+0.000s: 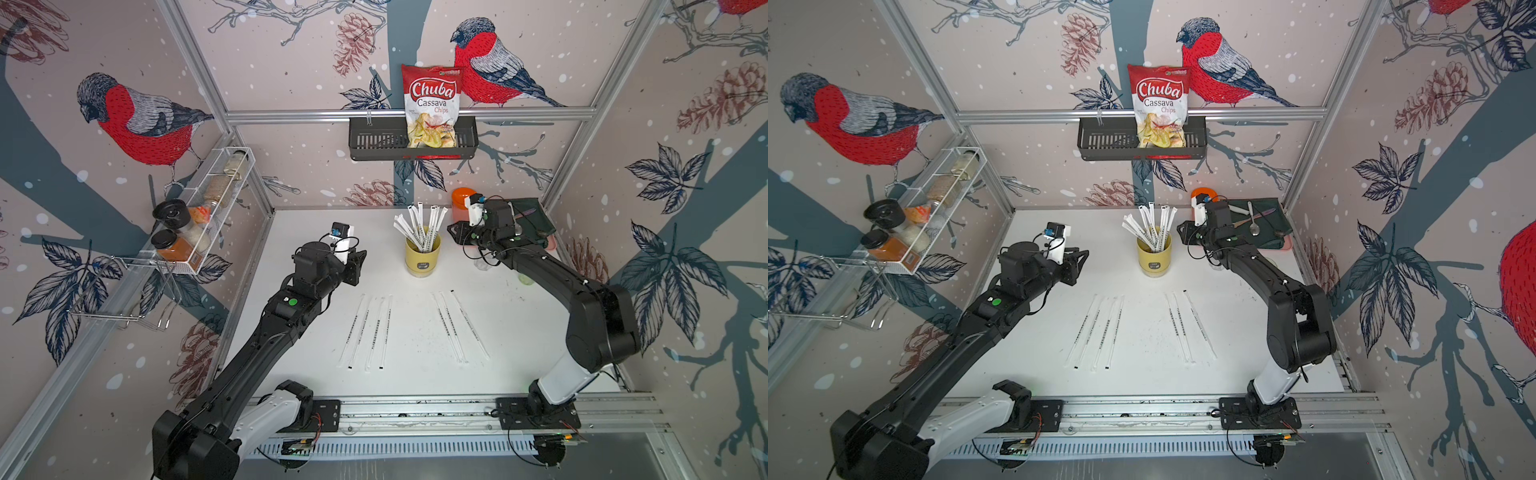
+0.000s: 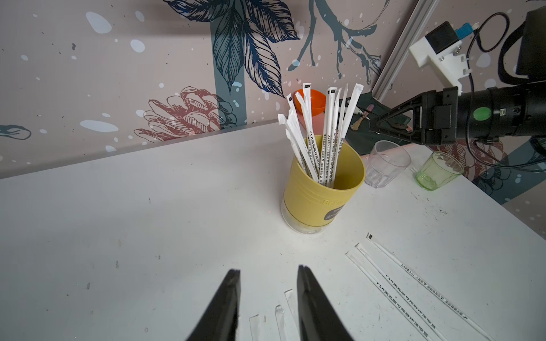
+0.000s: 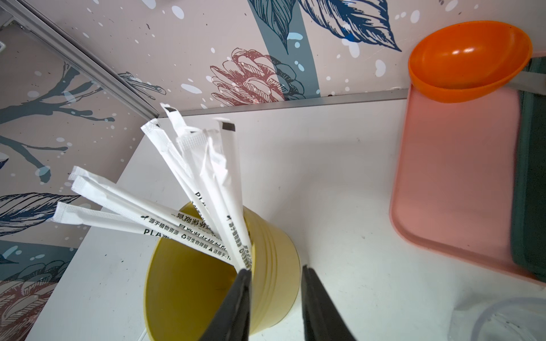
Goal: Take the straws out of the storage container
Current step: Pick up the straw from the container.
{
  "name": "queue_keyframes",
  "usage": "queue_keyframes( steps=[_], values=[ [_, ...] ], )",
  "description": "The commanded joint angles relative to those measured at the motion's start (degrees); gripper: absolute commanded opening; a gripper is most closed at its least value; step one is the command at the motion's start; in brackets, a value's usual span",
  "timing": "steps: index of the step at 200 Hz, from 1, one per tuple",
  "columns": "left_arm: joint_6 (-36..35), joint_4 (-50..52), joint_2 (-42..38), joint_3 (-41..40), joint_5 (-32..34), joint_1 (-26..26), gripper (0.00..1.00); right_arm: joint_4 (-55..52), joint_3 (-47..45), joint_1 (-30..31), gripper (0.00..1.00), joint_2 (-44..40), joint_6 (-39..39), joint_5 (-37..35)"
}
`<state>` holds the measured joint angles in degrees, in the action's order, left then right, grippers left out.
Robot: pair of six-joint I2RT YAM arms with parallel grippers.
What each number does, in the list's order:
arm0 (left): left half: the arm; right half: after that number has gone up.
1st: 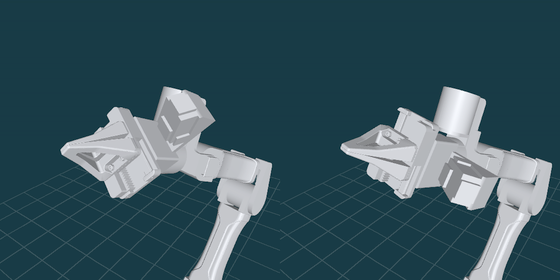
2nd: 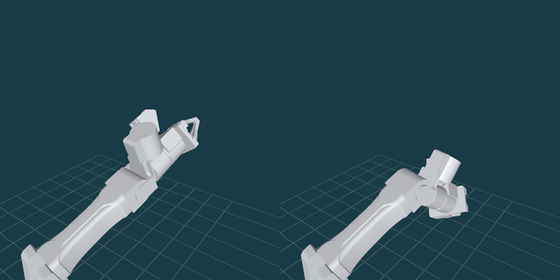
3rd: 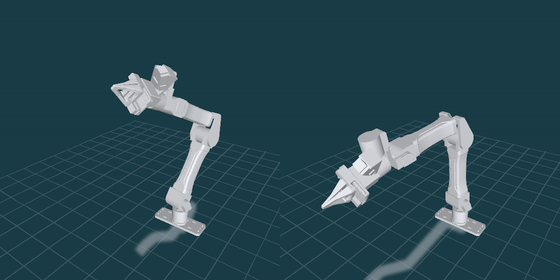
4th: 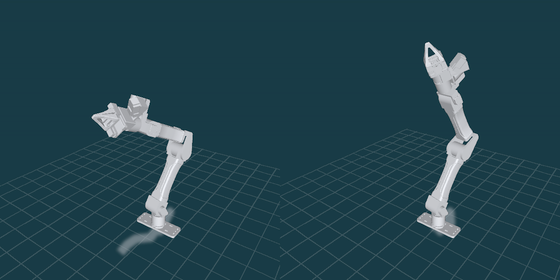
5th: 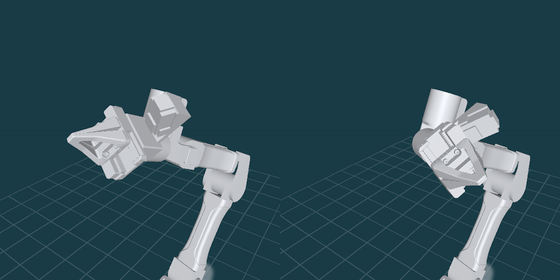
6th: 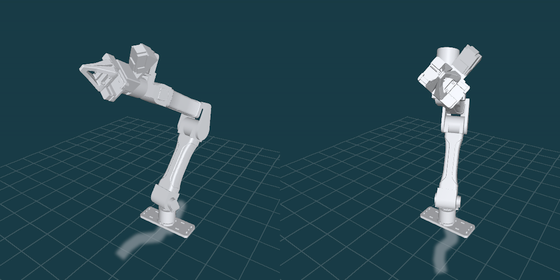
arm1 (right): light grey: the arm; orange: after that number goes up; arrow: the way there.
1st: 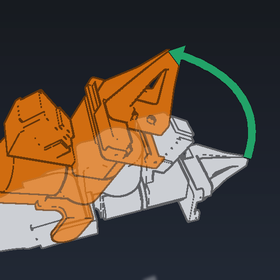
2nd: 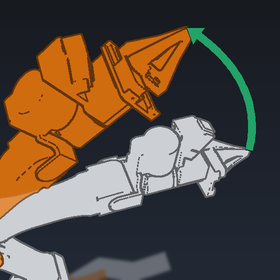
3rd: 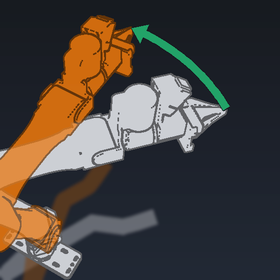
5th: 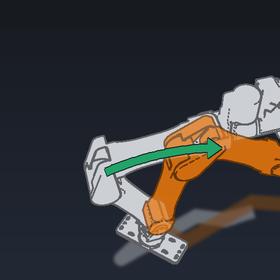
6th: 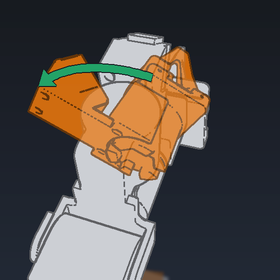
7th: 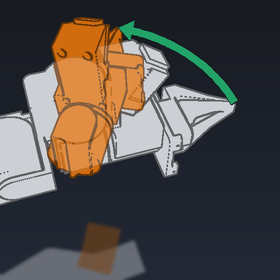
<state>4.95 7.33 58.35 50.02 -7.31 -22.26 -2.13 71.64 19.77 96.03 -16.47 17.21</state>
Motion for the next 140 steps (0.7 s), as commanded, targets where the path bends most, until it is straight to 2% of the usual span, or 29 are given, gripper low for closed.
queue_keyframes(
  steps=[1, 61, 140],
  values=[
    [-0.2, -3.8, 0.6, -0.1, -1.7, 0.4, 0.36, 3.6, -0.1, 0.0, 0.33, 0.5, 1.4, 2.4],
    [0.9, -4.4, 3.4, 1.0, -5.5, 2.9, 0.36, 6.6, -0.7, -0.4, 0.33, 1.6, 2.4, 4.3],
    [1.5, -4.8, 4.4, 1.1, -6.9, 3.7, 0.36, 6.7, -0.4, -0.5, 0.32, 2.1, 2.2, 5.7]
  ],
)
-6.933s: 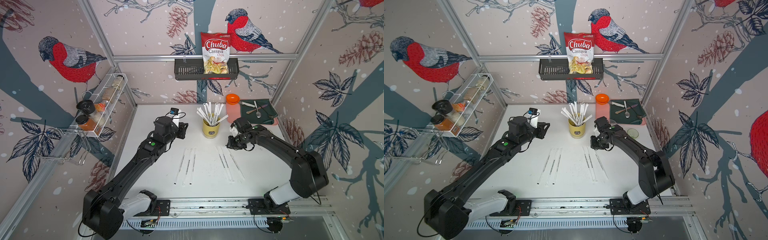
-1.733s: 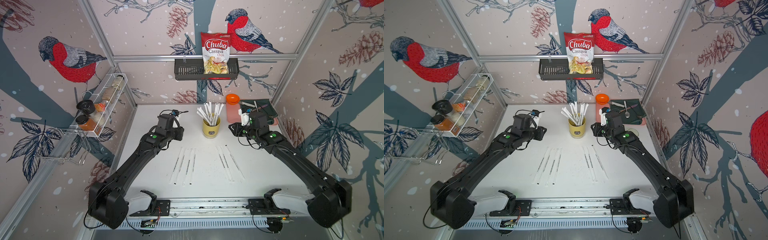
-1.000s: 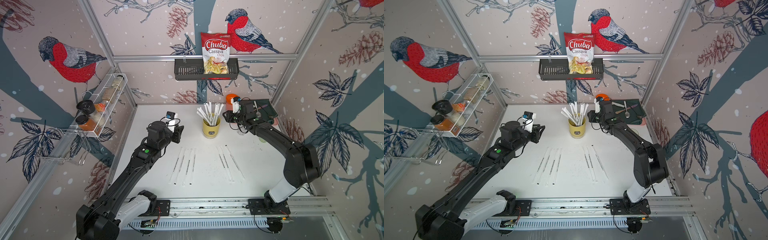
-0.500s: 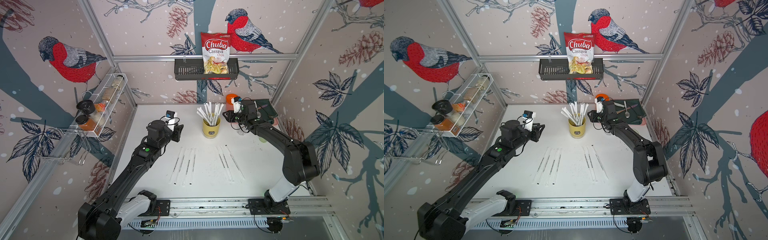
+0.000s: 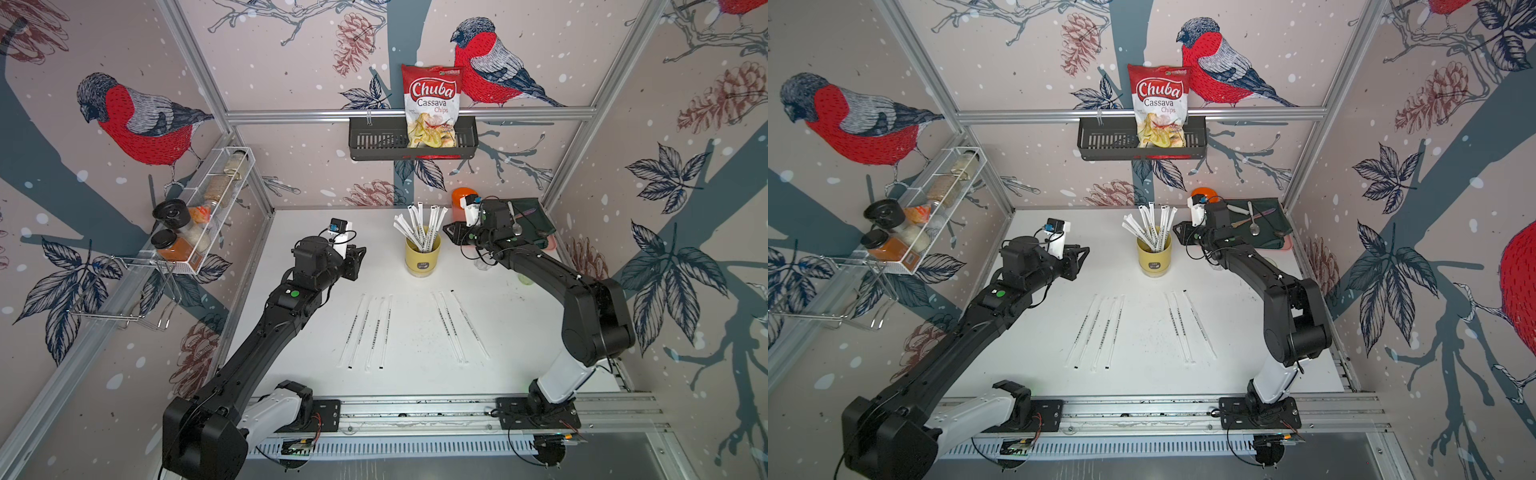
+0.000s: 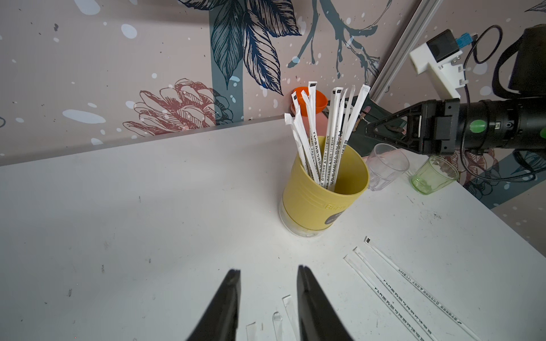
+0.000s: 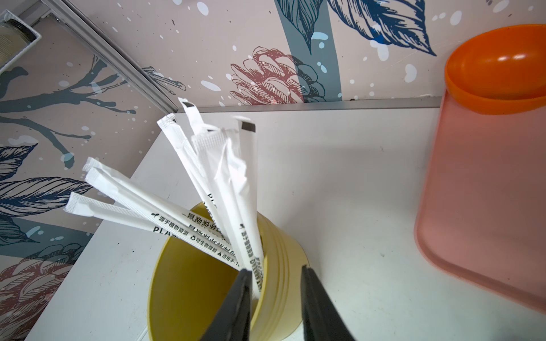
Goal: Take the straws out of the storage container
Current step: Pick up the straw from the container.
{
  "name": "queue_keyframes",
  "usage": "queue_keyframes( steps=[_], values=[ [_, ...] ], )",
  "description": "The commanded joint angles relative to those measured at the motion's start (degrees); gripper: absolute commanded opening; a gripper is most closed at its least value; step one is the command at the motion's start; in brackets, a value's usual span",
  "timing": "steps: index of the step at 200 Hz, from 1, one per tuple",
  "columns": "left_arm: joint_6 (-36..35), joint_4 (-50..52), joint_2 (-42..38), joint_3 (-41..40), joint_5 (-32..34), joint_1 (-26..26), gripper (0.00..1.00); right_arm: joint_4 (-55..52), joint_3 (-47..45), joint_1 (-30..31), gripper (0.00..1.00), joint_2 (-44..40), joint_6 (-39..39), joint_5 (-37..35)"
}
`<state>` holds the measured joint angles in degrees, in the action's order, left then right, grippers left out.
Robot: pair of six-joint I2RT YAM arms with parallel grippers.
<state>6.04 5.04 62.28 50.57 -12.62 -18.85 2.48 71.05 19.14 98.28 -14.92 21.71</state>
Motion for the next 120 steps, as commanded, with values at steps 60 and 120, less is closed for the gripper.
queue_keyframes(
  steps=[60, 120],
  values=[
    [0.6, -2.7, -0.1, 0.1, -1.6, 0.5, 0.36, 4.3, 0.7, 0.0, 0.30, 1.4, -0.4, 2.9],
    [0.3, -2.2, 0.5, 0.4, -1.5, 0.7, 0.36, 4.7, 3.3, 0.3, 0.29, 3.8, -1.1, 4.4]
  ],
)
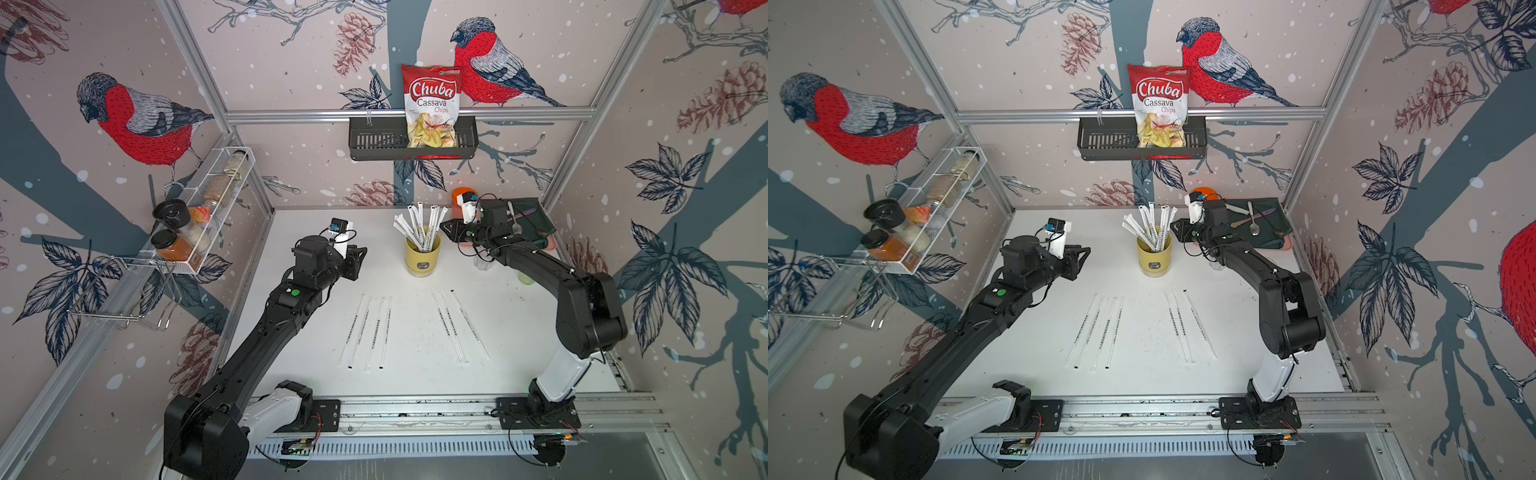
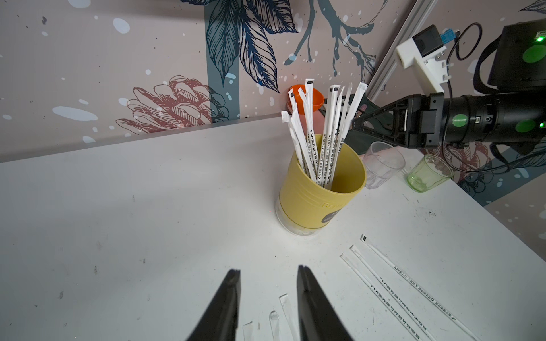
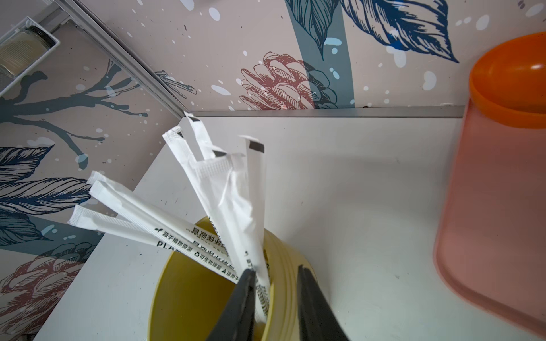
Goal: Take the straws out of the storage container
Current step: Pick up the straw from the container.
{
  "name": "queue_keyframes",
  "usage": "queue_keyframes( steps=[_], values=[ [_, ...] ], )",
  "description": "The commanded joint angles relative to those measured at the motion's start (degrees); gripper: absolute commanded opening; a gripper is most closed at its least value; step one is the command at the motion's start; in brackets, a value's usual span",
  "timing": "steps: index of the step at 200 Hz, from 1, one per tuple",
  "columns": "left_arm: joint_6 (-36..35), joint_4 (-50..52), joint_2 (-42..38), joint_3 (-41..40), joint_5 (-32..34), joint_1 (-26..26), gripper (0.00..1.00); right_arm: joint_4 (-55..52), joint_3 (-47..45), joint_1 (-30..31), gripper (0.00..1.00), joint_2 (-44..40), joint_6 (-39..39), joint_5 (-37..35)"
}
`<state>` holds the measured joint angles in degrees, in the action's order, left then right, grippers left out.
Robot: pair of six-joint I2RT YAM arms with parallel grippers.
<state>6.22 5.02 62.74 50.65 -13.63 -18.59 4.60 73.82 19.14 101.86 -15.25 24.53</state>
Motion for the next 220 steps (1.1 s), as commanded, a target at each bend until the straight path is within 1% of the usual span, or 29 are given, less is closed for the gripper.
queue_keyframes(
  steps=[1, 54, 90, 141, 180, 220],
  values=[
    [0.1, -2.2, 0.1, 0.3, -0.4, 0.4, 0.36, 2.6, 0.5, 0.3, 0.29, 0.2, -0.8, 1.6],
    [0.2, -2.0, 0.6, 0.5, -0.9, 0.6, 0.36, 3.0, 0.5, 0.6, 0.29, 0.6, -0.9, 1.9],
    [0.4, -2.0, 0.4, 0.4, -1.0, 0.6, 0.36, 3.7, 1.1, 0.7, 0.24, 1.6, -1.6, 2.9],
    [0.5, -2.0, 0.4, 0.3, -1.0, 0.6, 0.36, 4.5, 1.5, 0.6, 0.21, 1.9, -1.5, 4.6],
    [0.5, -1.9, 0.5, 0.3, -1.2, 0.6, 0.36, 3.6, 1.8, 0.7, 0.13, 1.8, -0.9, 4.5],
    [0.8, -1.8, 0.2, 0.3, -1.3, 0.6, 0.36, 2.0, 1.3, 0.7, 0.10, -0.3, -0.5, 3.2]
  ],
)
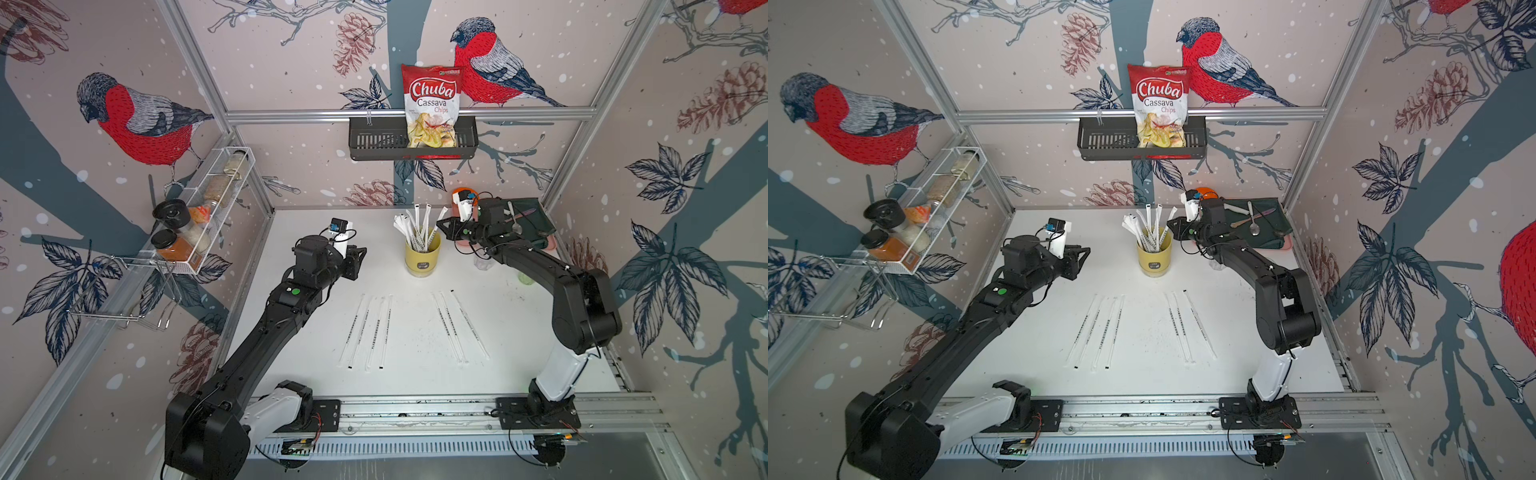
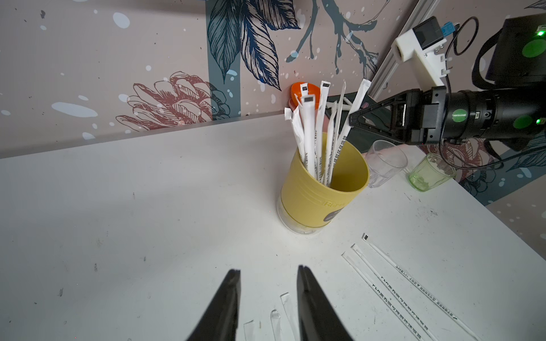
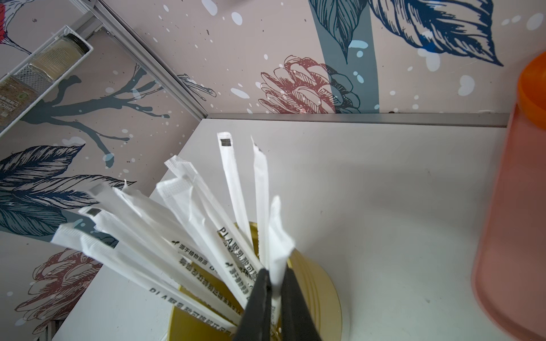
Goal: Take the straws out of the storage container
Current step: Pick up the straw from the container.
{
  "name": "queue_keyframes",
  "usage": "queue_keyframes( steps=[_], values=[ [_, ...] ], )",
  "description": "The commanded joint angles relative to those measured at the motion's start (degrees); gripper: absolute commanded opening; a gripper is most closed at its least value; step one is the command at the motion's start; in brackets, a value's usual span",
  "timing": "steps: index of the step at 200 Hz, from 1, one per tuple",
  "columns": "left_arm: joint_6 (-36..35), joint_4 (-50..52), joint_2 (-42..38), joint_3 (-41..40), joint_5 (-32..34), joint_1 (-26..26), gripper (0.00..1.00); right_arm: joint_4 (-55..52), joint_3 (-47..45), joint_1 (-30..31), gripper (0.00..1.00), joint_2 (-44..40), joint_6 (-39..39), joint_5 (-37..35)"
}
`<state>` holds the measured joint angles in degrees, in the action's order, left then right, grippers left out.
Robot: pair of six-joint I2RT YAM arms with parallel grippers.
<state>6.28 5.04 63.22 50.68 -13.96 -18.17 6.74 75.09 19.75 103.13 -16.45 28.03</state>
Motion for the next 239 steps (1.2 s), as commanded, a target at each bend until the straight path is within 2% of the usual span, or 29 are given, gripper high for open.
queue_keyframes(
  steps=[1, 42, 80, 167, 239],
  values=[
    [0.7, -1.9, -0.3, 0.3, -1.0, 0.2, 0.36, -0.3, 0.0, 0.1, 0.10, -1.6, 0.8, -0.3],
    [1.1, -1.9, -0.8, 0.2, -1.3, 0.2, 0.36, -3.9, -0.7, 1.0, 0.11, -5.0, 2.9, -4.3],
    [1.5, -1.9, -1.8, -0.2, -1.6, 0.2, 0.36, -8.8, 0.3, 3.0, 0.11, -8.6, 4.2, -14.4],
    [2.1, -2.6, -3.8, -1.0, -1.8, 0.1, 0.36, -12.1, 5.4, 5.6, 0.11, -11.6, 5.2, -17.5],
    [2.0, -2.4, -4.6, -1.1, -1.9, 0.1, 0.36, -14.7, 11.1, 8.8, 0.11, -12.3, 7.6, -22.9]
  ],
)
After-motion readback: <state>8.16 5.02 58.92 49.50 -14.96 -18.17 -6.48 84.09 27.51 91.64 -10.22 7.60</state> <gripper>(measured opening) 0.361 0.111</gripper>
